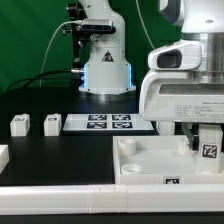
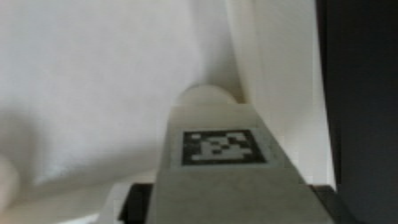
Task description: Assemble one leg
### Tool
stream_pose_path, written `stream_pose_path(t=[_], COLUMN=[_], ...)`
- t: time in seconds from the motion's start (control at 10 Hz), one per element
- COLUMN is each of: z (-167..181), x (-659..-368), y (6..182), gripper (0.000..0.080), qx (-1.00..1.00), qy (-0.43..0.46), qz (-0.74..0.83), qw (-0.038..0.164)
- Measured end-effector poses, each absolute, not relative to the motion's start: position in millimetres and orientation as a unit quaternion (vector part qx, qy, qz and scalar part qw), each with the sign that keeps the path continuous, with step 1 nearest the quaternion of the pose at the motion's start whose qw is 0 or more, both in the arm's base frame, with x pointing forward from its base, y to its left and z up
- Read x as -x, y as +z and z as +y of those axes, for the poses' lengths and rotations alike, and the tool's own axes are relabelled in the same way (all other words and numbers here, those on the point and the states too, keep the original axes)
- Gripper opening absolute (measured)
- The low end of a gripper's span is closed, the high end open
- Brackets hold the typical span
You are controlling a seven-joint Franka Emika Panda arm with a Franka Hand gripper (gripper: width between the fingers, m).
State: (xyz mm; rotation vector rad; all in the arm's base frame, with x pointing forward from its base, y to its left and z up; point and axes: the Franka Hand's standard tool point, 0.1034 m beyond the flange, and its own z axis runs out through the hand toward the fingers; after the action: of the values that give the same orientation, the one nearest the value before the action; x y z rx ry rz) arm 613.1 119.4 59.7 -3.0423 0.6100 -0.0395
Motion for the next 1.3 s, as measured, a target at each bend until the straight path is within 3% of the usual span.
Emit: stream_pose_path(t=[0.7, 1.3], z=[117.2, 116.4], x=[-612.5, -612.3], y=[60.1, 60.5], gripper=[0.0292, 0.0293], qx=[0.808, 0.601], qy=[-0.007, -0.002], qz=[0.589, 0.799], qw=[0.021, 0.023])
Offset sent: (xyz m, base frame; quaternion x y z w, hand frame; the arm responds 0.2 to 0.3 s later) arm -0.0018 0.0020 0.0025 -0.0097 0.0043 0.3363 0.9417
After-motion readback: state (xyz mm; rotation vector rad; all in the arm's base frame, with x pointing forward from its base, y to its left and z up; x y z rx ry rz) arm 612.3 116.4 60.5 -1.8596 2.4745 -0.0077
